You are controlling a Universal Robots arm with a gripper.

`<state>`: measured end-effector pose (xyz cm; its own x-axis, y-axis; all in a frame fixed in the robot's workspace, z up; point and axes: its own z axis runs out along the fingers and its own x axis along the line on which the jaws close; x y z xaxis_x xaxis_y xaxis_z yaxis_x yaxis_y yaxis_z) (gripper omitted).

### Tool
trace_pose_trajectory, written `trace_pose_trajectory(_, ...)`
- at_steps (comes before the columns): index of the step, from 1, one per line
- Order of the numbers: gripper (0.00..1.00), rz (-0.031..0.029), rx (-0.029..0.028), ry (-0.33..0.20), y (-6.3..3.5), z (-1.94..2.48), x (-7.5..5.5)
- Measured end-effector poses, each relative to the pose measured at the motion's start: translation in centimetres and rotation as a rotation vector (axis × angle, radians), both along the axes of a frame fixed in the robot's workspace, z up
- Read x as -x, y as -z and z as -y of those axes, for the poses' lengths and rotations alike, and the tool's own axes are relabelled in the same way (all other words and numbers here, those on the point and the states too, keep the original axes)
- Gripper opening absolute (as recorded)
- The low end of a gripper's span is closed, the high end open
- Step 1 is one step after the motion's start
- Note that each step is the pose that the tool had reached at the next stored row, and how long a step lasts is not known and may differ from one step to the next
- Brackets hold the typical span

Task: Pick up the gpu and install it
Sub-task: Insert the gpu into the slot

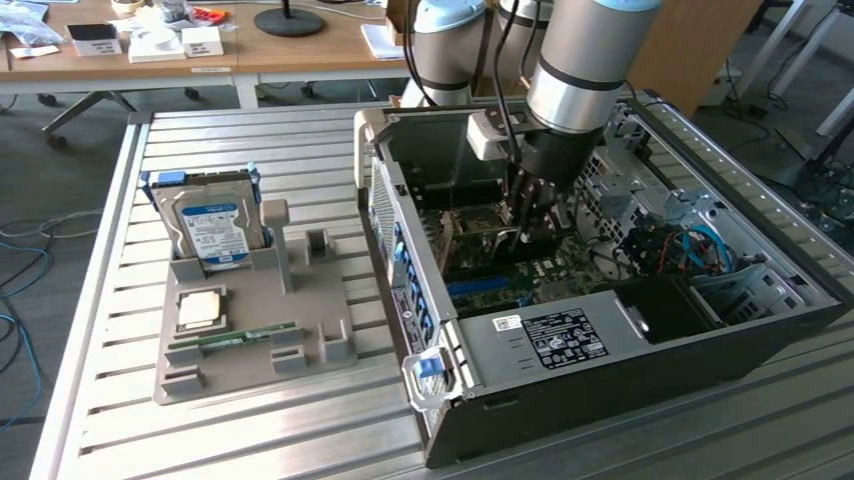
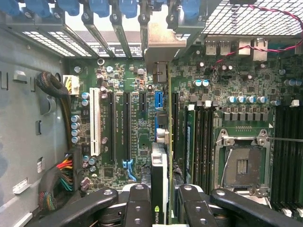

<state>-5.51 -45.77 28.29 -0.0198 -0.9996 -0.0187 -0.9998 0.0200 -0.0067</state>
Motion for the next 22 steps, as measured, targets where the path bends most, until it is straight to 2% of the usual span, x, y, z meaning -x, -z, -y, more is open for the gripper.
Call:
trace_pose_trajectory(9, 0.27, 0.0001, -0.0001, 0.0, 0.01, 0.0, 0.47)
trace_pose_trajectory(22, 0.27, 0.0002, -0.0002, 0.0, 0.76, 0.0, 0.66)
